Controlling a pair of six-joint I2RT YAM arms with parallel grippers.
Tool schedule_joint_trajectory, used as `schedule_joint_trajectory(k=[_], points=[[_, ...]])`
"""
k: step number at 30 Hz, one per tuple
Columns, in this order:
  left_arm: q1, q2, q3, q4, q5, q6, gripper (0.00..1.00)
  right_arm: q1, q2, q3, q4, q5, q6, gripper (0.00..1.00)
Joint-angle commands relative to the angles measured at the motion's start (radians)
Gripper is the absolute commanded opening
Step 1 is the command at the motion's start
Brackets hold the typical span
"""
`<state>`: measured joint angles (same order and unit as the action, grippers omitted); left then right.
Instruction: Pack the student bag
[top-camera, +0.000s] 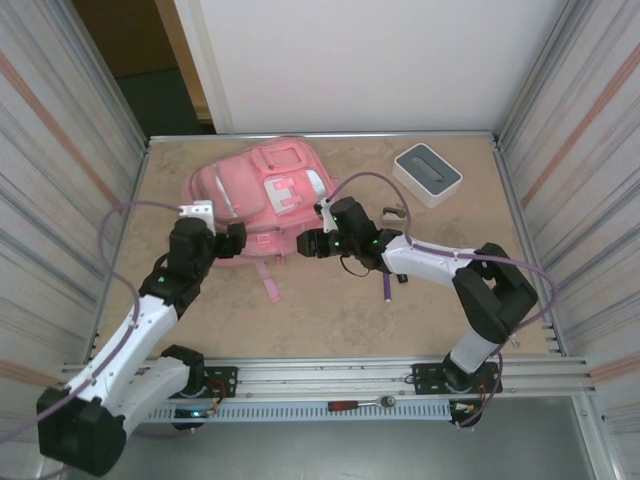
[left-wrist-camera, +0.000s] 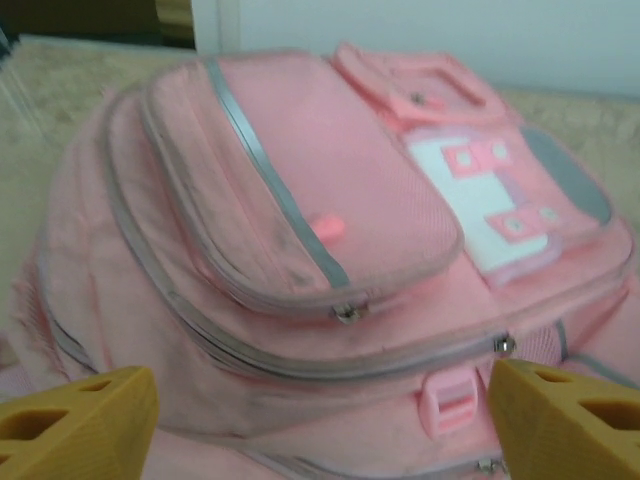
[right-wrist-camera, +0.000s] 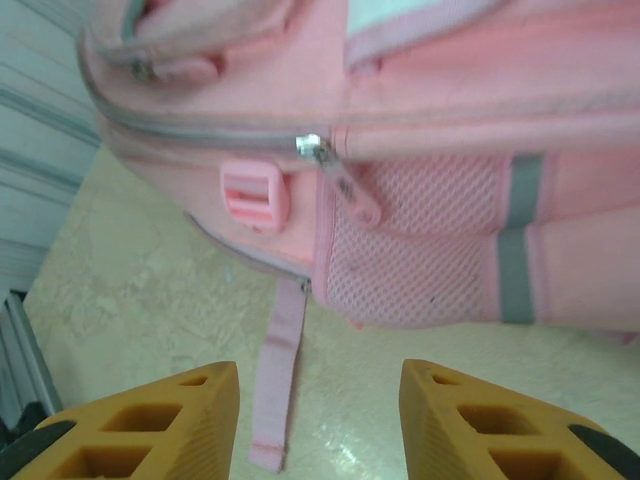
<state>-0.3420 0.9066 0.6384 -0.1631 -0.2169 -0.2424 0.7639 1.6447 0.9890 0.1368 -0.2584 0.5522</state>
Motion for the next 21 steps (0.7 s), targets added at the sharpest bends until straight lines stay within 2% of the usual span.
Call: schedule_joint_trajectory(k=[1, 4, 8, 13, 19, 21], points=[[-0.049, 0.116, 0.089, -0.094, -0.132, -0.018, 0.89, -0.004, -0.013, 0.024, -0.007, 0.034, -0.097, 0.48], [-0.082, 0.247, 0.163, -0.103, -0.205, -0.002, 0.98, -0.024, 0.055, 0.080, 0.001, 0.013, -0.119, 0.50], [-0.107, 0.405, 0.252, -0.120, -0.315, 0.020, 0.99, -0.050, 0.147, 0.097, 0.067, -0.032, -0.082, 0.51], [-0.109, 0.546, 0.330, -0.121, -0.375, 0.048, 0.99, -0.052, 0.216, 0.097, 0.086, -0.049, -0.067, 0.51], [-0.106, 0.614, 0.363, -0.122, -0.471, 0.064, 0.98, -0.059, 0.246, 0.075, 0.084, -0.036, -0.054, 0.51], [-0.099, 0.603, 0.352, -0.119, -0.467, 0.064, 0.95, -0.063, 0.248, 0.070, 0.071, -0.027, -0.057, 0.51]])
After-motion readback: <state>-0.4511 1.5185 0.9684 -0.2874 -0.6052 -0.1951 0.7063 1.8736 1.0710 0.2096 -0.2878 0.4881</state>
